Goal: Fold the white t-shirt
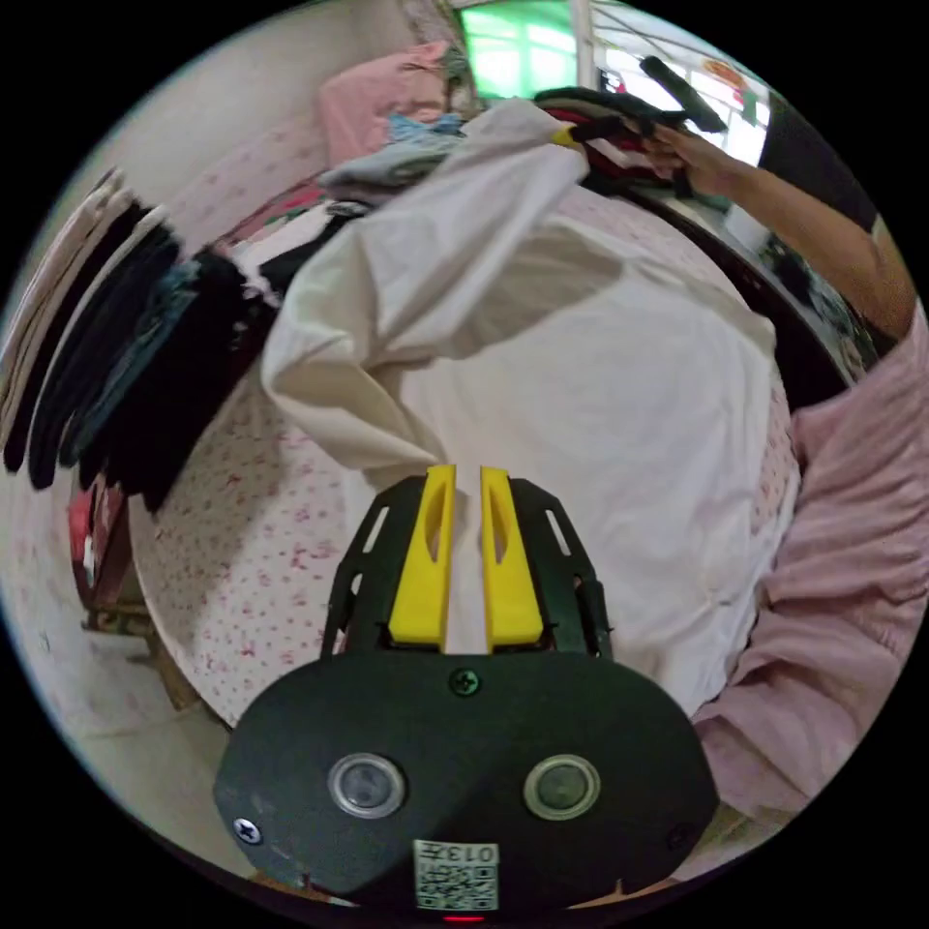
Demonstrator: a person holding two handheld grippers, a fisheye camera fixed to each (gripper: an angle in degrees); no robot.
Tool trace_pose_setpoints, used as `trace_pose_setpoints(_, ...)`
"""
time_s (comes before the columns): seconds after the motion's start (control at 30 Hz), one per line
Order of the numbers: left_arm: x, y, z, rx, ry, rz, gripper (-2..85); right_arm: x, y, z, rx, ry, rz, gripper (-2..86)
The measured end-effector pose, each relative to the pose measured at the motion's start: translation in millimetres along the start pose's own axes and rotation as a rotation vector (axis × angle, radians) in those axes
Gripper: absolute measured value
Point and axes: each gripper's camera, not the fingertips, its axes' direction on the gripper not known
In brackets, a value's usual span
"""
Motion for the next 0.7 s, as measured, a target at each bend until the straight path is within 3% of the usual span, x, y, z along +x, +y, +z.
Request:
trace_pose_setpoints(0.07,50.4,9.8,15.8,-0.046,0.048,0.125,4.3,15.7,36.2,-10.0,-0.064,0.101,0.089,1.6)
trace_pose_setpoints(0.2,79.7,28.7,13.3,-0.059,0.005,0.165,4.3,38.3,98.6,-0.7,-0.199,0.184,0.272,1.4)
trace_pose_setpoints(0.27,62.0,38.8,-7.3,0.034,-0.153,0.051,6.6,35.9,109.5,5.0,-0.223,0.202,0.268,1.4)
trace_pose_setpoints(0.37,20.5,38.7,-16.0,0.086,-0.135,-0.093,10.8,32.6,112.8,9.9,-0.227,0.217,0.263,1.4)
trace_pose_setpoints(0.5,15.2,11.9,4.5,0.025,-0.033,0.067,11.7,30.7,100.0,8.6,-0.233,0.217,0.243,1.4)
trace_pose_setpoints(0.6,18.8,-8.4,27.7,-0.054,-0.045,0.170,4.0,25.1,84.6,5.8,-0.260,0.228,0.170,1.5)
trace_pose_setpoints(0.7,0.8,-17.0,31.0,-0.103,-0.002,0.194,2.2,17.3,57.3,-0.6,-0.269,0.249,0.051,1.5)
